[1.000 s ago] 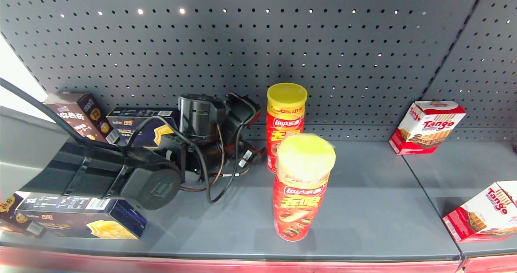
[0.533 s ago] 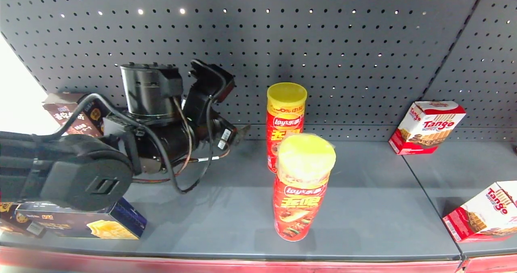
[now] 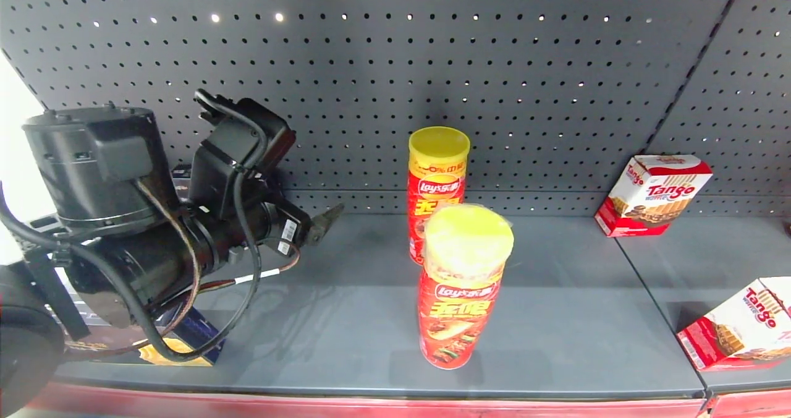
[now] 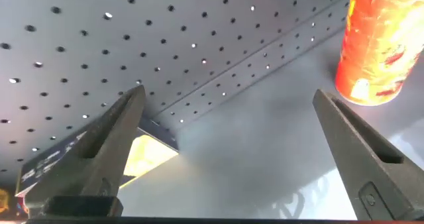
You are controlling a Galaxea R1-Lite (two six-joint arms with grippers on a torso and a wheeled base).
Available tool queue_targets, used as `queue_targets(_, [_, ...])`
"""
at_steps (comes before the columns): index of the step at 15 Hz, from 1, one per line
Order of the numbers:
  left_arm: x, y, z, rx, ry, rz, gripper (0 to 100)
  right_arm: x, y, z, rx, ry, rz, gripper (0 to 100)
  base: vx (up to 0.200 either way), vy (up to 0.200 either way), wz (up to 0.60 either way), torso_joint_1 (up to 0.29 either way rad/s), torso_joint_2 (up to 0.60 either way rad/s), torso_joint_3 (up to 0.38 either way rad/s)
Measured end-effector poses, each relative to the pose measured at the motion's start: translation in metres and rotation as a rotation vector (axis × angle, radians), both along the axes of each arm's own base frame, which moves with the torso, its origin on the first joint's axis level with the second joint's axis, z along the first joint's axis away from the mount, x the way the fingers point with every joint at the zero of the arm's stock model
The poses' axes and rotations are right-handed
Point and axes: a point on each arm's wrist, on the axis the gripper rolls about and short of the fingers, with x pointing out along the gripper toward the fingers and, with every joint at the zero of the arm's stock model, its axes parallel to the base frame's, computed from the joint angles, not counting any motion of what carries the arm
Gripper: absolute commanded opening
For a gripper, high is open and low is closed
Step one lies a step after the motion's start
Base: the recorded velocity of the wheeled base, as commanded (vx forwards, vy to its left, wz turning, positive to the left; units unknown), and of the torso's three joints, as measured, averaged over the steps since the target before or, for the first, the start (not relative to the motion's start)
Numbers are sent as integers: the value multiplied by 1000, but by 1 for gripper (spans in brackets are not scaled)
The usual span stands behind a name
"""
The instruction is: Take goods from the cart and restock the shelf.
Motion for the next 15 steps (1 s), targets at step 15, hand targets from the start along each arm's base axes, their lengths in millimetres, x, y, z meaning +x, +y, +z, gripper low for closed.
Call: queue_targets(15, [-2,17,-9,-21,-26,50,100,154,98,126,-185,167,406,100,0,0,0,0,0,0])
